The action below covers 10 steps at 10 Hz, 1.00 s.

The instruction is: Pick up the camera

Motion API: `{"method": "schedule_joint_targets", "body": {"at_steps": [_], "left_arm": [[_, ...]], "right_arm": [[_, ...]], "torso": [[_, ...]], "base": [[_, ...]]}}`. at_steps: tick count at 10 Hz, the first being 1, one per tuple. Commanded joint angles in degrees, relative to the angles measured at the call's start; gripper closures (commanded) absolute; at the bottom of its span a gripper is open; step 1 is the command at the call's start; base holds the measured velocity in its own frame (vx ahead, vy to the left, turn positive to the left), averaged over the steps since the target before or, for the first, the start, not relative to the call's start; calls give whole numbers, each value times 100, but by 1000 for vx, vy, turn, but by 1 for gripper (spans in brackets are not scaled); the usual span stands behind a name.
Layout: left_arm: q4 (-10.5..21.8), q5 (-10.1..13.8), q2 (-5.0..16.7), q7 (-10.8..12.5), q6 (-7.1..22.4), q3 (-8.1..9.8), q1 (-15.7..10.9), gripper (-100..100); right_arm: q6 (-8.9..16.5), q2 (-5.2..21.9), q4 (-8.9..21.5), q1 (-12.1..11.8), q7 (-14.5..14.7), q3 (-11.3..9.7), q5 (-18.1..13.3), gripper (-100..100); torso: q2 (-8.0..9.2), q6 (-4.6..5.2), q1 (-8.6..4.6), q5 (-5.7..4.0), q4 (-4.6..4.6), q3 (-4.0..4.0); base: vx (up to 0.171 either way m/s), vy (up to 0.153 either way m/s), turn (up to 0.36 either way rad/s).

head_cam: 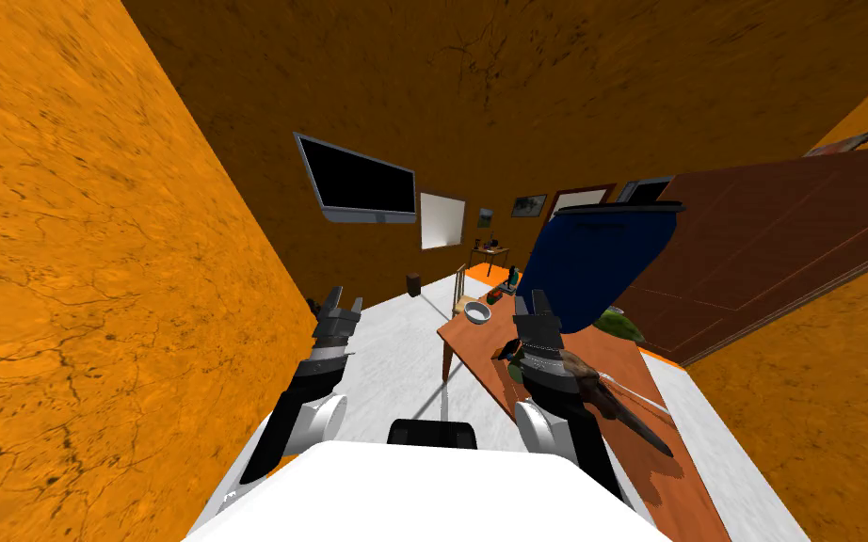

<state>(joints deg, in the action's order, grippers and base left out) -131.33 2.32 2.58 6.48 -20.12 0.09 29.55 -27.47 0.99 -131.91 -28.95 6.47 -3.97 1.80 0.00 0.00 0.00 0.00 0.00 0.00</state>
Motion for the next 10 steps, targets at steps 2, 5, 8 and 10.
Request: {"method": "schedule_joint_targets", "body": {"at_steps": [2, 5, 8, 10], "left_arm": [[0, 0, 0, 0, 0, 0, 1, 0], [0, 0, 0, 0, 0, 0, 0, 0], [0, 0, 0, 0, 0, 0, -1, 0], [0, 0, 0, 0, 0, 0, 0, 0]], "right_arm": [[301, 231, 298, 315, -359, 186, 55, -100], [702, 434, 731, 740, -831, 429, 131, -100], [1037, 569, 1111, 1108, -1232, 631, 199, -100], [1221, 635, 1326, 1313, -1451, 741, 237, -100]], "torso": [[2, 2, 5, 0, 0, 1], [14, 2, 14, 3, 3, 8], [11, -1, 13, 3, 3, 7], [10, 0, 13, 3, 2, 6]], "base": [[-23, 29, -206], [-41, 46, -159], [-34, 36, -146], [-38, 37, -136]]}}
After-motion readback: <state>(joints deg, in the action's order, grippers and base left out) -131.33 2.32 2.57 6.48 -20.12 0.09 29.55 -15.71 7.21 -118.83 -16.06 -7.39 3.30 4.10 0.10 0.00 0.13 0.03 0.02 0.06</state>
